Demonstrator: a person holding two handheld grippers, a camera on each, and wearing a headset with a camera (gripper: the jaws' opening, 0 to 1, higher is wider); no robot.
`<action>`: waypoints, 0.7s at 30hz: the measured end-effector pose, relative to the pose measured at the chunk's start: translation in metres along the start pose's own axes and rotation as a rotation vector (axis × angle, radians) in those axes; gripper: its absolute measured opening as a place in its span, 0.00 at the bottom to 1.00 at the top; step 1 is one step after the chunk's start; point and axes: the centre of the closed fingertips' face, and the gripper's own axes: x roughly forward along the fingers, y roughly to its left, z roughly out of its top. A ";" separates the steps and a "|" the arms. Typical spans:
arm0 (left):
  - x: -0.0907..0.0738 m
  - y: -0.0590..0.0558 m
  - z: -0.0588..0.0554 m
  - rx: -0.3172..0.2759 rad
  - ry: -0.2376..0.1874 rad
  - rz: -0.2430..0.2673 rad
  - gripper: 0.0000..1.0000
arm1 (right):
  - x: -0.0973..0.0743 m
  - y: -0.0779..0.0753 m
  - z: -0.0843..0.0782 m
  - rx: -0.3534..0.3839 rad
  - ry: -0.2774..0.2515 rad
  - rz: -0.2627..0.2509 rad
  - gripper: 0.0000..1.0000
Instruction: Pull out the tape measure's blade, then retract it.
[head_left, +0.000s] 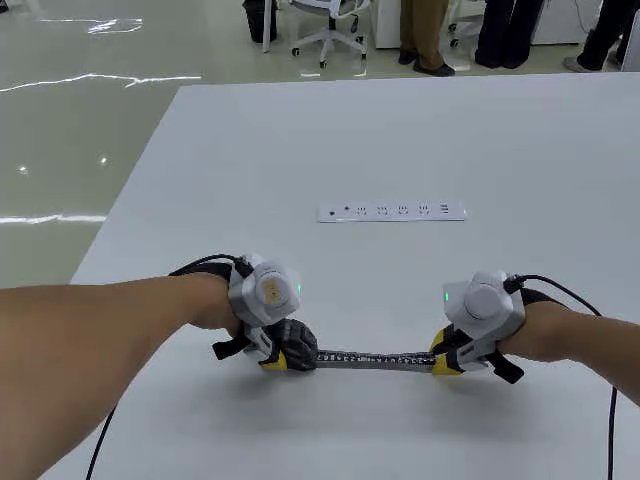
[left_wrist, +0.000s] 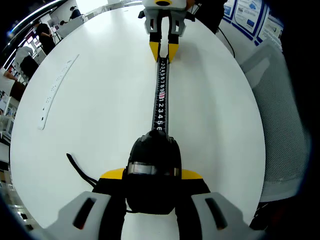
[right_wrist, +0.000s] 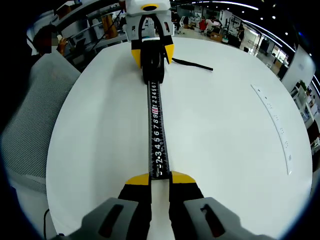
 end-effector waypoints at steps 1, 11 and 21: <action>0.000 0.000 0.000 -0.001 -0.001 0.001 0.33 | 0.000 0.000 -0.001 0.002 0.000 0.000 0.11; 0.000 0.000 0.000 0.003 0.003 0.003 0.33 | -0.004 0.000 -0.007 0.005 0.004 -0.003 0.11; -0.002 0.000 0.002 0.024 -0.050 0.039 0.32 | -0.009 0.001 -0.014 0.010 0.007 -0.007 0.11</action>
